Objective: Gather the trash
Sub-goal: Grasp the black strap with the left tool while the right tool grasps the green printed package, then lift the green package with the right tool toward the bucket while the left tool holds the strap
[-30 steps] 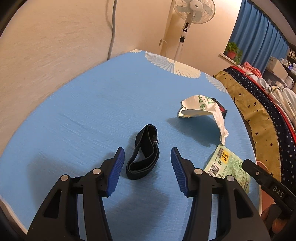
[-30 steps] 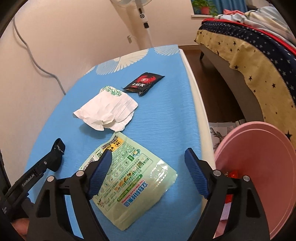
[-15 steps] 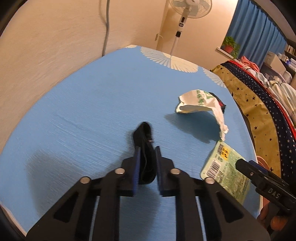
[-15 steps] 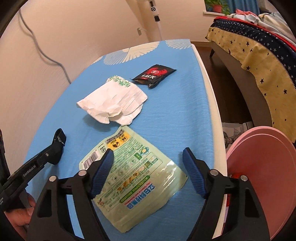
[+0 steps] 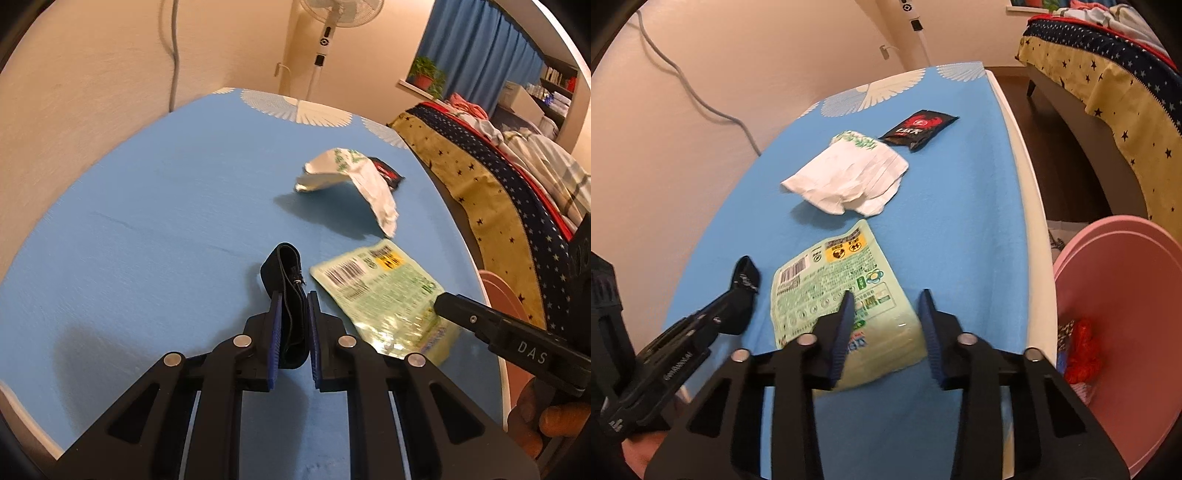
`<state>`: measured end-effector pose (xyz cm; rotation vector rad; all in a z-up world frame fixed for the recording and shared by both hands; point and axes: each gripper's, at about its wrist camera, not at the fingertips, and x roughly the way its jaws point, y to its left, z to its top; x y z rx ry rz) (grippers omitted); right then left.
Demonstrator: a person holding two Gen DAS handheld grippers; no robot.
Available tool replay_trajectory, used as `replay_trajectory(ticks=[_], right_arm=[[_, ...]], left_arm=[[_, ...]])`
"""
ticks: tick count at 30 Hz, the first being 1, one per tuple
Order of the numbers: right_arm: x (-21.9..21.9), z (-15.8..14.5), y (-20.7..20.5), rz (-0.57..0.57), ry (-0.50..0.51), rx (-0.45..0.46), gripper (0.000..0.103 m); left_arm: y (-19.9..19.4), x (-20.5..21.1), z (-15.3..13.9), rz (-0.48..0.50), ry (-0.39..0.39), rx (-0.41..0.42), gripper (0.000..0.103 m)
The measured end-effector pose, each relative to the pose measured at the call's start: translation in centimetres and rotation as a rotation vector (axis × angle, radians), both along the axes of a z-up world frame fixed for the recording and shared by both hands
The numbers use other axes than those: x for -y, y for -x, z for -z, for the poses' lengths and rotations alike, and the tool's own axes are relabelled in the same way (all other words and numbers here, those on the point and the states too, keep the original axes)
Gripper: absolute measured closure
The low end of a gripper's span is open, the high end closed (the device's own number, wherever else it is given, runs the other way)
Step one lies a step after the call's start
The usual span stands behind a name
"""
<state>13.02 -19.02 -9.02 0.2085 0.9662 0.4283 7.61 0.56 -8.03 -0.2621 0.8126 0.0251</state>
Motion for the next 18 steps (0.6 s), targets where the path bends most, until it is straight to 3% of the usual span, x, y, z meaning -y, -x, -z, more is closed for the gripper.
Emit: replay_trajectory(ticks=[9, 13, 15, 18], right_arm=[[-0.7, -1.2, 2.2, -0.056, -0.091, 0.004, 0.091], [-0.6, -1.8, 3.0, -0.052, -0.050, 0.028, 0.092], [-0.1, -2.1, 3.2, -0.009, -0.017, 0.046, 0.084], [0.4, -2.3, 3.2, 0.016, -0.005, 0.061, 0.060]], left_arm=[[1.3, 1.6, 0.0, 0.058, -0.001, -0.004, 0.090], [1.5, 2.0, -0.3, 0.080, -0.004, -0.001, 0.090], [1.6, 1.8, -0.4, 0.069, -0.001, 0.001, 0.090], [1.9, 1.4, -0.5, 0.052, 0.008, 0.002, 0.090]])
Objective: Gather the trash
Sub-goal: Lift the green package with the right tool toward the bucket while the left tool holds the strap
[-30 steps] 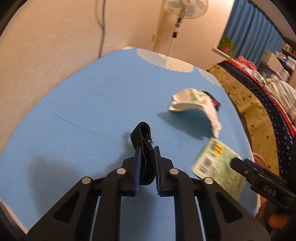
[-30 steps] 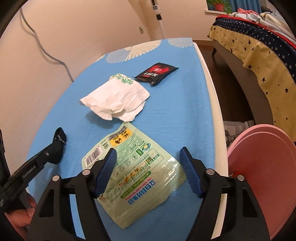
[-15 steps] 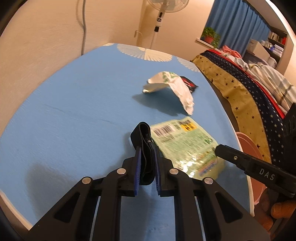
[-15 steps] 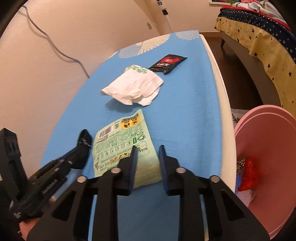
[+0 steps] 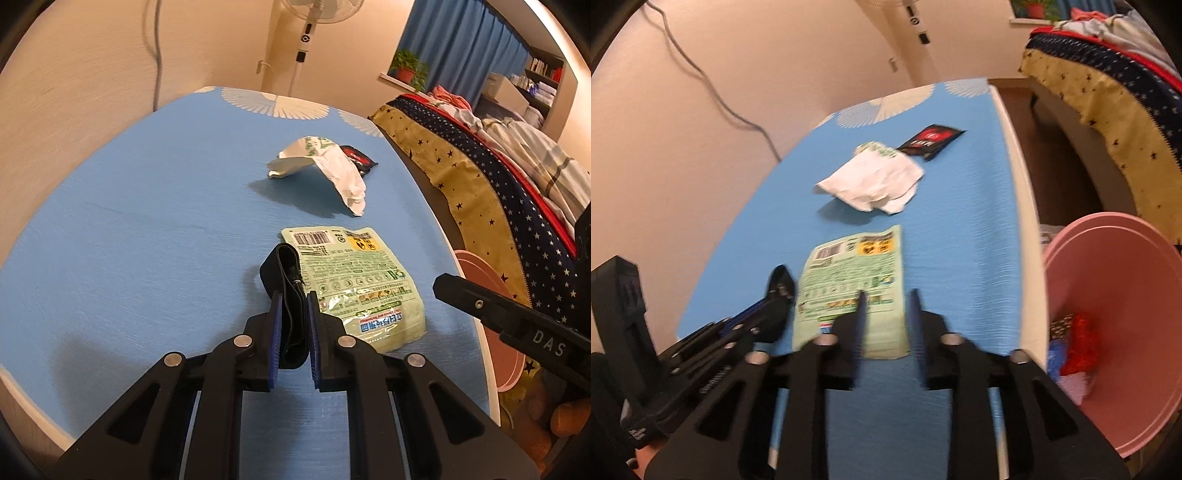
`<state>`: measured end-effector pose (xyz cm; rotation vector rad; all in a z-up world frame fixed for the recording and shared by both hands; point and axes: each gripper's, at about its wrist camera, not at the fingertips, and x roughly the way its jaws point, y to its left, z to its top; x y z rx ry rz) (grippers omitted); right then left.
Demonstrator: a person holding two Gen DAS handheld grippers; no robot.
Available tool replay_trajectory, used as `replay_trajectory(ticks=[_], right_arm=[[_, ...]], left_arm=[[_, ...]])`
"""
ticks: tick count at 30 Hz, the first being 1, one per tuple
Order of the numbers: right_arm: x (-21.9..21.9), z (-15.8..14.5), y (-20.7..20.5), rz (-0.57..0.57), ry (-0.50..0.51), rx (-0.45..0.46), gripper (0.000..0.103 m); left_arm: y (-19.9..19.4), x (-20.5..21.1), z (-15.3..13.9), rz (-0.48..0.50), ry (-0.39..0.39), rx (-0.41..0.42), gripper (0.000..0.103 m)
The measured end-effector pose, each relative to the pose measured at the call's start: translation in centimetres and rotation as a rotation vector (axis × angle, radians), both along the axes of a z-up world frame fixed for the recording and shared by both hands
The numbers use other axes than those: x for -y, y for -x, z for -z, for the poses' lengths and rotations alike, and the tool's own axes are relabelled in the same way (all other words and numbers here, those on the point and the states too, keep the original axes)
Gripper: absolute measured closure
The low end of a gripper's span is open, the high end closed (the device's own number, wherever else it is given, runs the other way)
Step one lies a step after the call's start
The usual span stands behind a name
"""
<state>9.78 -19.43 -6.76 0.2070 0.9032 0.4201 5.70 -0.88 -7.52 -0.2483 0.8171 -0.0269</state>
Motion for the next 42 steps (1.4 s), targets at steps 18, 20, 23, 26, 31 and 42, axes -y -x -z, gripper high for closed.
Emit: replay_trajectory(ticks=[18, 20, 23, 26, 31, 42], right_arm=[[-1.7, 2.9, -1.9, -0.055, -0.078, -0.092, 0.081], [-1.7, 2.5, -1.7, -0.061, -0.096, -0.085, 0.086], [-1.4, 1.8, -1.5, -0.057, -0.124, -0.070, 0.093], [-0.9, 0.6, -0.9, -0.046, -0.146, -0.036, 0.097], [-0.1, -1.8, 0.2, -0.025, -0.154, 0.035, 0.101], [1.5, -7.5, 3.6, 0.036, -0.045, 0.200, 0.103]], left_arm=[[-0.1, -0.3, 0.9, 0.001, -0.008, -0.016, 0.090], [-0.2, -0.2, 0.8, 0.004, -0.010, -0.016, 0.090], [-0.2, -0.3, 0.7, 0.000, -0.005, -0.012, 0.091], [-0.1, -0.3, 0.3, -0.002, -0.007, 0.002, 0.091], [0.3, 0.0, -0.9, 0.003, -0.017, 0.036, 0.091], [1.2, 0.9, -3.1, 0.034, -0.016, 0.097, 0.091]])
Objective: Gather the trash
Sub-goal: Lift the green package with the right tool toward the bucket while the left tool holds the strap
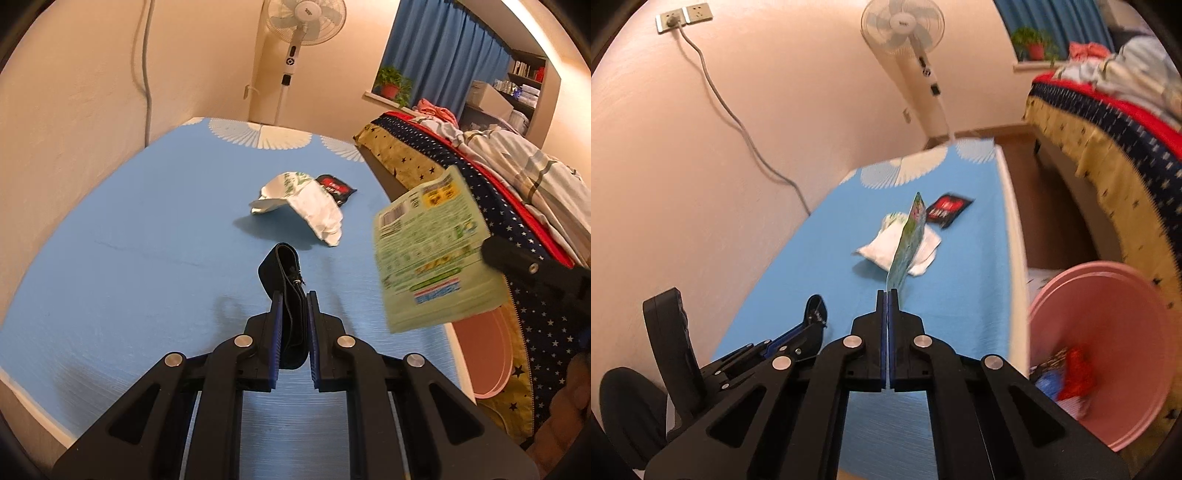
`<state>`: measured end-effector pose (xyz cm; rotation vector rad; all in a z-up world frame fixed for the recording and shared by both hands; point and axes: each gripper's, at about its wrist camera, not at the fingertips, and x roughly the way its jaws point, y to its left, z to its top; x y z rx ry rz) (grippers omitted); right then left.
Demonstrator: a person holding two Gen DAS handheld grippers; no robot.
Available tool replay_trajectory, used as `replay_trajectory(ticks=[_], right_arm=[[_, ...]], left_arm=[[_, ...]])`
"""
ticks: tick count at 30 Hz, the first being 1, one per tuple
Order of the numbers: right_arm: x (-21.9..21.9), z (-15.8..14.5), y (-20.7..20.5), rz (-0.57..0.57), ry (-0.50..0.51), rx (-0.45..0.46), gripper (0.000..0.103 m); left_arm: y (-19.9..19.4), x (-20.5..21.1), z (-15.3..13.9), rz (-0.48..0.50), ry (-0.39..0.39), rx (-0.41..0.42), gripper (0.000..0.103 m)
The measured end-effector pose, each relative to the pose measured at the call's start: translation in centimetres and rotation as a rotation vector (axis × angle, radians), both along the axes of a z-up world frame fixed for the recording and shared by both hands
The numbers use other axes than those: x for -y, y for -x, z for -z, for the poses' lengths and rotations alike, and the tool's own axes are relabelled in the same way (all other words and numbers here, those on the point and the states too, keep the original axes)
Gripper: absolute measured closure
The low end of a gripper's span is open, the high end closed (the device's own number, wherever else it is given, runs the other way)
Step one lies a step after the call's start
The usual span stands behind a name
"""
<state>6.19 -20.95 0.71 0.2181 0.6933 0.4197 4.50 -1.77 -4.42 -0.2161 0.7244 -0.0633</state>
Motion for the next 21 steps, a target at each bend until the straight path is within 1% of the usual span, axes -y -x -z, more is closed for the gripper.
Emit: replay_trajectory(ticks=[3, 9, 14, 18, 21], right_arm=[[1.1, -1.3, 0.9, 0.051, 0.031, 0.035, 0.103], [4.3, -2.5, 2.2, 0.176, 0.043, 0.071, 0.103], [6.5, -3.1, 2.4, 0.282, 0.069, 0.082, 0.103], [7.8, -3.1, 2.5, 0.353, 0.154, 0.086, 0.103], [9.5, -2.6, 2.4, 0.407, 0.159, 0.058, 0.103]], left_arm=[[0.2, 0.5, -0.3, 0.013, 0.009, 0.013, 0.091], [0.4, 2.0, -0.8, 0.051, 0.018, 0.036, 0.091], [0.1, 3.5, -1.0, 0.087, 0.026, 0.049, 0.091], [-0.2, 5.2, -0.9, 0.122, 0.029, 0.053, 0.091], [-0.5, 6.8, -1.0, 0.157, 0.033, 0.058, 0.091]])
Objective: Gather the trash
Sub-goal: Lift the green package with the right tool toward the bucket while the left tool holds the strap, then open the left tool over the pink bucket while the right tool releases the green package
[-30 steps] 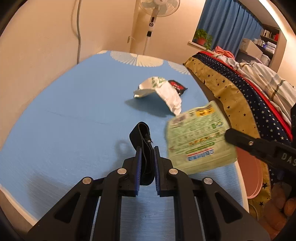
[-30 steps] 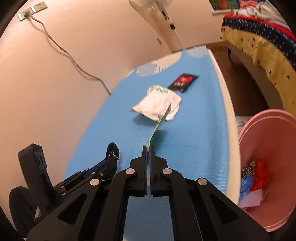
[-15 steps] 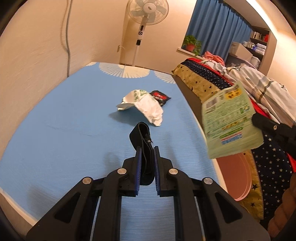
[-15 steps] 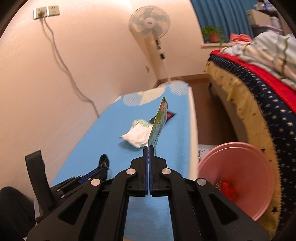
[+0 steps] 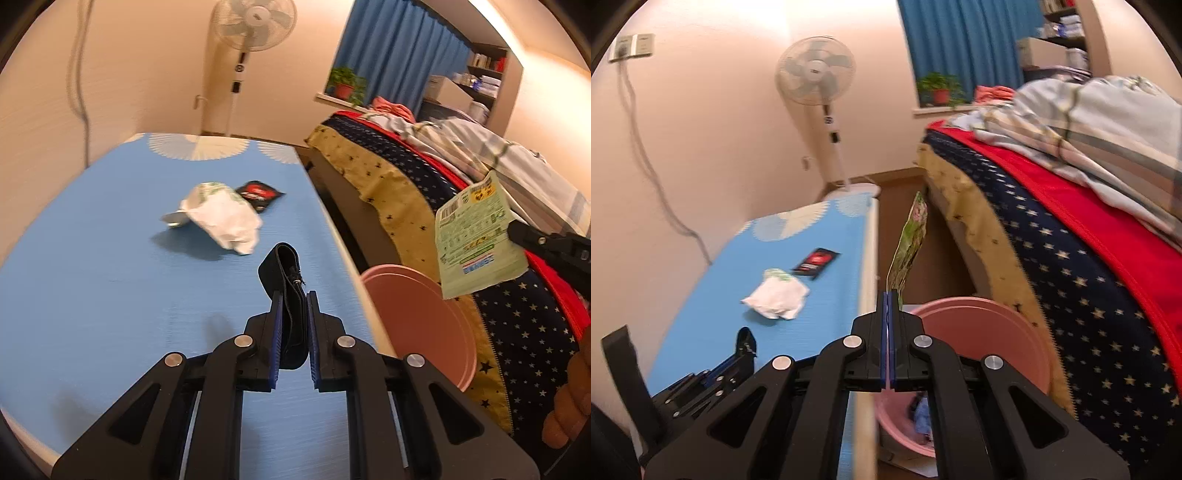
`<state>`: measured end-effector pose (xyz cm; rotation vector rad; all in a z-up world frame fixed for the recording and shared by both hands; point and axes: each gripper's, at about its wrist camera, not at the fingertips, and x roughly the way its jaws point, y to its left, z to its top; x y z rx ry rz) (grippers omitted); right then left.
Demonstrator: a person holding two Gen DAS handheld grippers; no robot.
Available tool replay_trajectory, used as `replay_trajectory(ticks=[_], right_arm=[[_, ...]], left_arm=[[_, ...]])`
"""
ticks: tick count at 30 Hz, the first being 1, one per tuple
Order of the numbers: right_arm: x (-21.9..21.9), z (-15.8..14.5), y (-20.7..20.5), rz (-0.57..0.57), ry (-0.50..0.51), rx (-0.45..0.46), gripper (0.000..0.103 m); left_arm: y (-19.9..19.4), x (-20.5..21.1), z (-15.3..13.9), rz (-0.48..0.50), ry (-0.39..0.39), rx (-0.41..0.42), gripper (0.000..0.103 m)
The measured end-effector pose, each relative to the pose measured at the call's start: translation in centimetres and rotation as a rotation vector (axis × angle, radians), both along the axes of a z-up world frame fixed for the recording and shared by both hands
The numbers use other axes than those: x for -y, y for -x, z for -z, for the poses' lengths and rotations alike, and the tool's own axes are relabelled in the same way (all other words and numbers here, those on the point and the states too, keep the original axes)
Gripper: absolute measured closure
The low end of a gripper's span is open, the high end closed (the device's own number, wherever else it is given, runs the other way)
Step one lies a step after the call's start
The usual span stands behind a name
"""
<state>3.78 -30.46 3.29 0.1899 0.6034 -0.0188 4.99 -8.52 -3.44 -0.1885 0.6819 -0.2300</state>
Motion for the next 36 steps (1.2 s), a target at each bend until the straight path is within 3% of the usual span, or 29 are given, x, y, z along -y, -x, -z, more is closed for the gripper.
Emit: replay_trajectory(ticks=[10, 18, 32, 36], right_arm=[[3.3, 1.5, -0.3, 0.118, -0.004, -0.066, 0.103], [4.7, 3.3, -0.7, 0.148, -0.033, -0.124, 0.103], [5.7, 5.1, -1.2, 0.201, -0.043, -0.178, 0.102], [5.7, 5.3, -1.3, 0.201, -0.045, -0.185, 0.102]], left_arm=[[-1.3, 6.3, 0.2, 0.167, 0.021, 0.029, 0.091], [-3.1, 10.2, 1.7, 0.261, 0.063, -0.028, 0.091], [-4.6, 12.7, 4.5, 0.295, 0.049, -0.127, 0.090], [-4.9, 12.2, 5.1, 0.279, 0.066, -0.154, 0.083]])
